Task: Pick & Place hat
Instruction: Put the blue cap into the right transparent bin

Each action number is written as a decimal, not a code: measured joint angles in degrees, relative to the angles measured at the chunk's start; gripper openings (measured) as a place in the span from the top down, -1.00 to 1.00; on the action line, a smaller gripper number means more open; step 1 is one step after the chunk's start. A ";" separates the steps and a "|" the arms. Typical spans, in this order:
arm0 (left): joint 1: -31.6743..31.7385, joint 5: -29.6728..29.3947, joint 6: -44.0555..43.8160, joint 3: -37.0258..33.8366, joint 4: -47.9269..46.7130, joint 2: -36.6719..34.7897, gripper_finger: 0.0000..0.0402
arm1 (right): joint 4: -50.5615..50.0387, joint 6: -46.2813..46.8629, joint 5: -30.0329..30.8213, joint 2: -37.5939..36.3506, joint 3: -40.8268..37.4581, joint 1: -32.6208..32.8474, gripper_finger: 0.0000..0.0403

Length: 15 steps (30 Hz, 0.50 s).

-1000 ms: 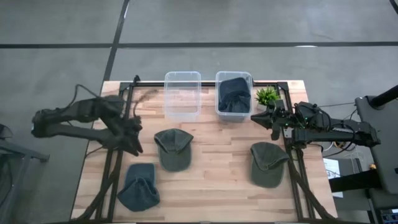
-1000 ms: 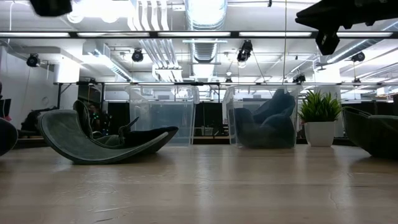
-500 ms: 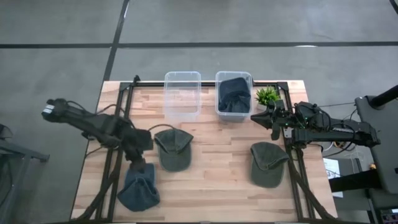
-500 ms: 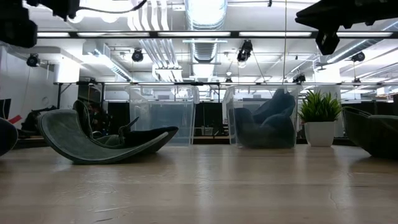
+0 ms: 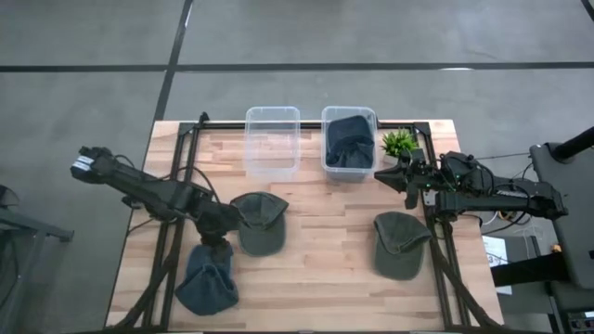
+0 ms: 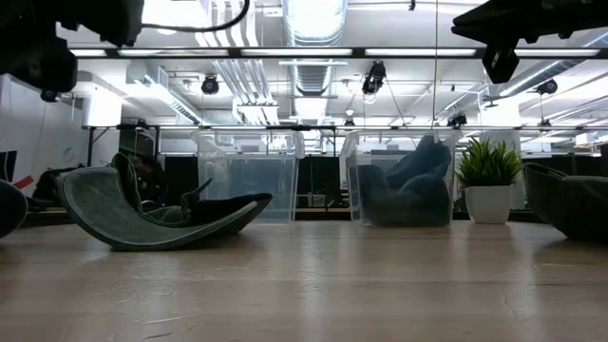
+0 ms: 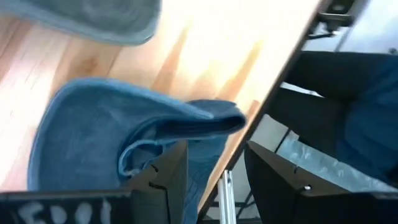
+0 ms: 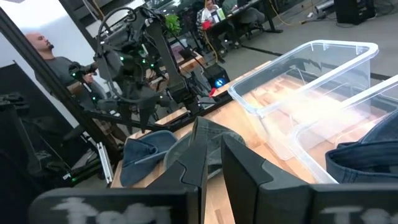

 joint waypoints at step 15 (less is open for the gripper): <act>-10.90 -13.44 -26.92 0.00 -12.61 -3.69 0.25 | -0.17 0.44 -0.61 0.00 0.04 0.00 0.79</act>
